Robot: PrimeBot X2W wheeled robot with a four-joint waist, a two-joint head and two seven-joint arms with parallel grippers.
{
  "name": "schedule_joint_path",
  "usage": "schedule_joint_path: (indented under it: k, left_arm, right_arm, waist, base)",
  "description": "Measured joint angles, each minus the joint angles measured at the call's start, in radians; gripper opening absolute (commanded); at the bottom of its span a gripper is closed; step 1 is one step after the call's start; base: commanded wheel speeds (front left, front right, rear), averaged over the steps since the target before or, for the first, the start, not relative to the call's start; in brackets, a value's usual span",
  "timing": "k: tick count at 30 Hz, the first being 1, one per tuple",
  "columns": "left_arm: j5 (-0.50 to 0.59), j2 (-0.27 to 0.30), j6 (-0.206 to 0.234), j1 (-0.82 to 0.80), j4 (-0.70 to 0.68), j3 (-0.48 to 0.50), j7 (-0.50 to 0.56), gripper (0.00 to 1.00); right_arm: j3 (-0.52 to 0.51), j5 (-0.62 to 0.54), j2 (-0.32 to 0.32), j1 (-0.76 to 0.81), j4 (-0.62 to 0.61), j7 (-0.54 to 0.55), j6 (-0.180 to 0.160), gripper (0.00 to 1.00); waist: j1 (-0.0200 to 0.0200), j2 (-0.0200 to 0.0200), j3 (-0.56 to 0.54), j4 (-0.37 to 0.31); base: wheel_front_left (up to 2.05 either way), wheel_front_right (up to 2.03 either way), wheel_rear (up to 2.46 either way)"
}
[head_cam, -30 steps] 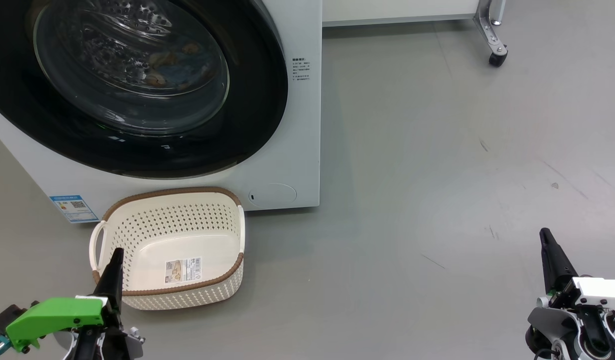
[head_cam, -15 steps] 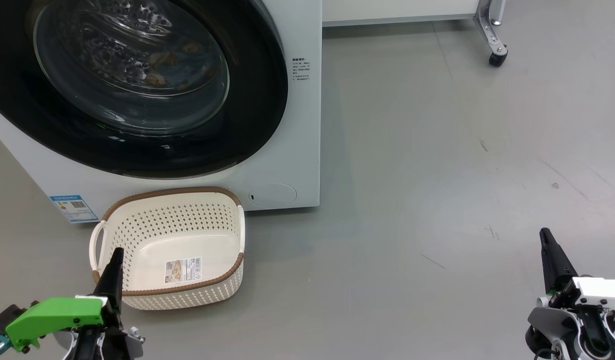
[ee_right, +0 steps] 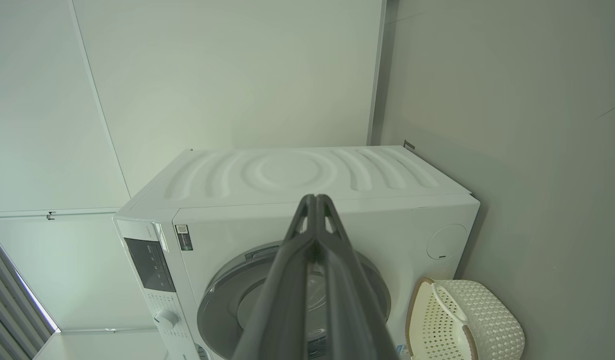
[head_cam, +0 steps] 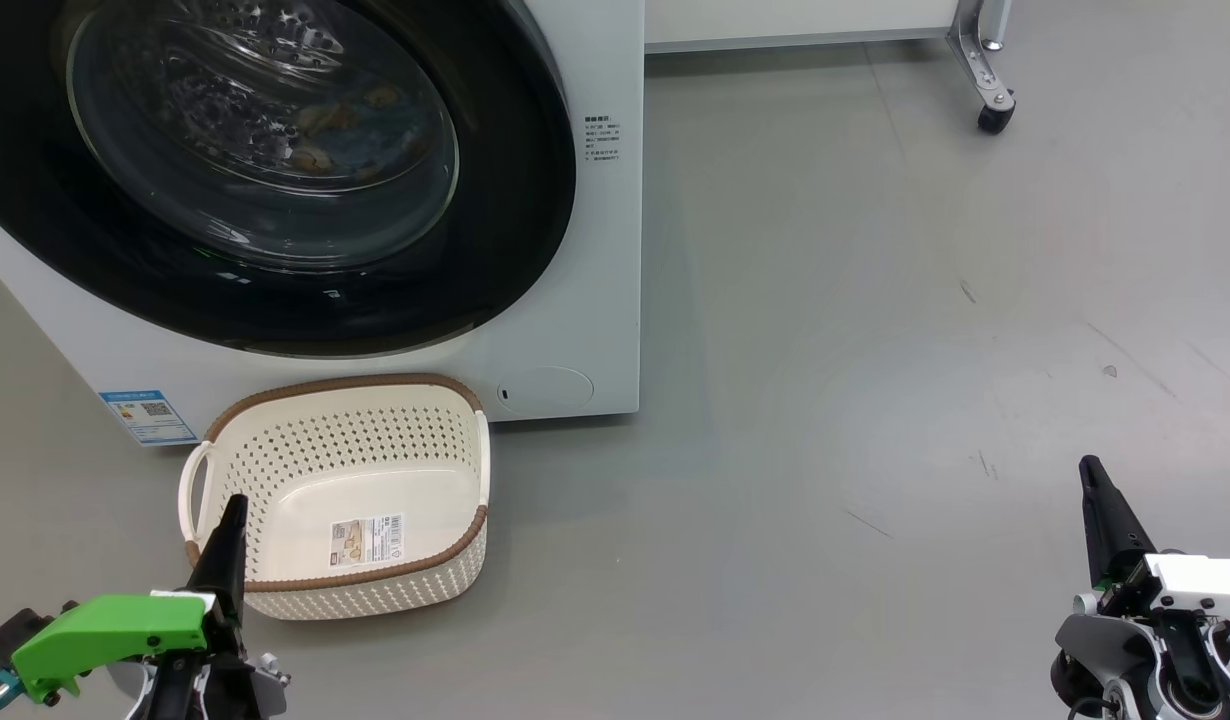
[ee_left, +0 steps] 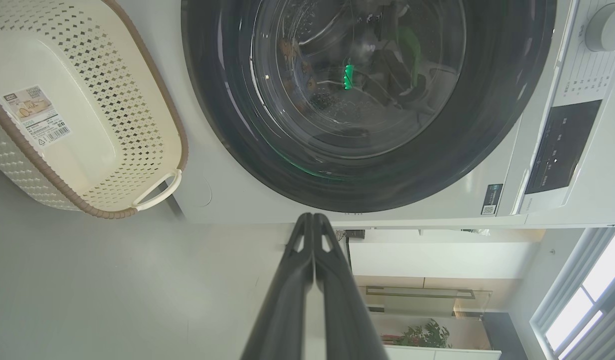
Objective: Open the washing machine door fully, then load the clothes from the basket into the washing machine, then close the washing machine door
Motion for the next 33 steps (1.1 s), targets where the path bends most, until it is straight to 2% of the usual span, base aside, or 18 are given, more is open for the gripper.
schedule_joint_path:
  k: [33]
  left_arm:
    - [0.000, 0.000, 0.000, 0.000, -0.001, -0.001, -0.001, 0.00]
  right_arm:
    - [0.001, 0.000, 0.000, 0.000, -0.001, 0.000, 0.000, 0.00]
  waist:
    - [0.0000, 0.0000, 0.000, 0.000]
  base:
    - [0.00, 0.00, 0.00]
